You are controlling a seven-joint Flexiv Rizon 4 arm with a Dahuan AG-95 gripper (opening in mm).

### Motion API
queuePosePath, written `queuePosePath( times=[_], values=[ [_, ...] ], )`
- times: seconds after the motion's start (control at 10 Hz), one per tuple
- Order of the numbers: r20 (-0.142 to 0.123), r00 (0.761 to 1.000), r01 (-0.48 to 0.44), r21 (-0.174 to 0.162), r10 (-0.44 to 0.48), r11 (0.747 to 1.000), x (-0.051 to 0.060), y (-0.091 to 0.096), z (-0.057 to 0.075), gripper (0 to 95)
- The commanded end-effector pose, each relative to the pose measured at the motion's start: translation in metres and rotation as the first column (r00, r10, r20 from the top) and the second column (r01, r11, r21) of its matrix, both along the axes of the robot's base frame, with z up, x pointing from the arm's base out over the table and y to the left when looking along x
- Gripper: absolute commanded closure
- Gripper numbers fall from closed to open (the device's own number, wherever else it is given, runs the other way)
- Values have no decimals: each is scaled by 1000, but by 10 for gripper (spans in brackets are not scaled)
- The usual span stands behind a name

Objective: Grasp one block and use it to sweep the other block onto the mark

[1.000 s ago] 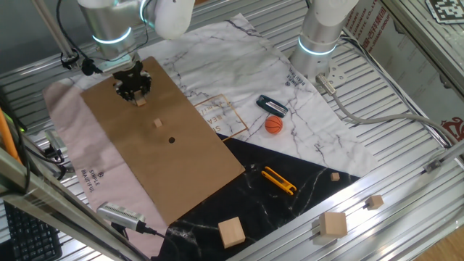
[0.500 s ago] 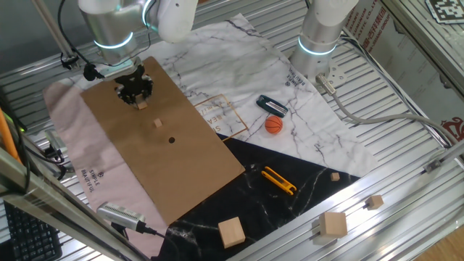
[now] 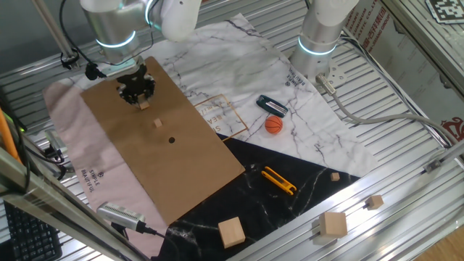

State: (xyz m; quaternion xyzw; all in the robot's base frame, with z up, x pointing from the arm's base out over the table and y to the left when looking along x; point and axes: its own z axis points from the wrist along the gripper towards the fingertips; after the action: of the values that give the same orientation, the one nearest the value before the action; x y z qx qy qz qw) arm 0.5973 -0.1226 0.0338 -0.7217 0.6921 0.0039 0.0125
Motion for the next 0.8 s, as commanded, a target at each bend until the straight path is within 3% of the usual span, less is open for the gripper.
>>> queuePosePath(
  times=[0.1,0.3,0.8],
  values=[
    [-4,1000,0,0,0,1000,-2,6,-2,950],
    [-3,1000,5,-4,-5,1000,-8,15,-5,950],
    [-6,1000,1,-7,-1,1000,-6,30,-9,950]
  ],
)
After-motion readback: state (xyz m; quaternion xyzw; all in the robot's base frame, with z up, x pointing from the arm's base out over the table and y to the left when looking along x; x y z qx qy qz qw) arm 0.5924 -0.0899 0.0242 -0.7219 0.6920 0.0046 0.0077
